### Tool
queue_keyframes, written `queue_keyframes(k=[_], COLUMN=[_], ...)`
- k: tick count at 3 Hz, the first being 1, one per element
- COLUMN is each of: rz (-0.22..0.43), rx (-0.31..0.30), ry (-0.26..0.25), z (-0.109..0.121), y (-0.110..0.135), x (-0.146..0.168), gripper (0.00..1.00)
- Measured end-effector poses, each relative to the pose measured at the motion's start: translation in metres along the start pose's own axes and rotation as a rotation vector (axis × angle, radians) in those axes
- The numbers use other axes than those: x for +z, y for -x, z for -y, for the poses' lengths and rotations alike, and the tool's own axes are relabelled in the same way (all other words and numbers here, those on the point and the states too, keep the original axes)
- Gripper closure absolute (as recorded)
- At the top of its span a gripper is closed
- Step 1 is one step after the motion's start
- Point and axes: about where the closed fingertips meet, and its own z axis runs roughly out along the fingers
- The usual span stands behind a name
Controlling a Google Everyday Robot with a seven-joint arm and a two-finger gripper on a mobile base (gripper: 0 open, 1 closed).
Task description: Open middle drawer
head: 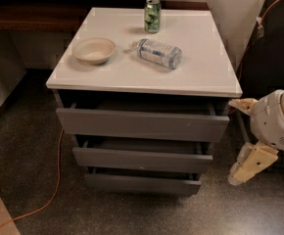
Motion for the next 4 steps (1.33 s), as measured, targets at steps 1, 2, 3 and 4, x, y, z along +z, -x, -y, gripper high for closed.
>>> queue_keyframes(k=[1, 2, 3, 4], rz=[0.008, 0.056, 0.094, 0.114], rx=[-0.01, -0.076, -0.177, -0.286], ry=[0.007, 0.046, 0.102, 0.164], z=[0.001, 0.01, 0.026, 0.02], y=[0.001, 0.01, 0.004, -0.014], x=[0.008, 0.057, 0.11, 0.166], gripper=[0.0, 0.0, 0.0, 0.0])
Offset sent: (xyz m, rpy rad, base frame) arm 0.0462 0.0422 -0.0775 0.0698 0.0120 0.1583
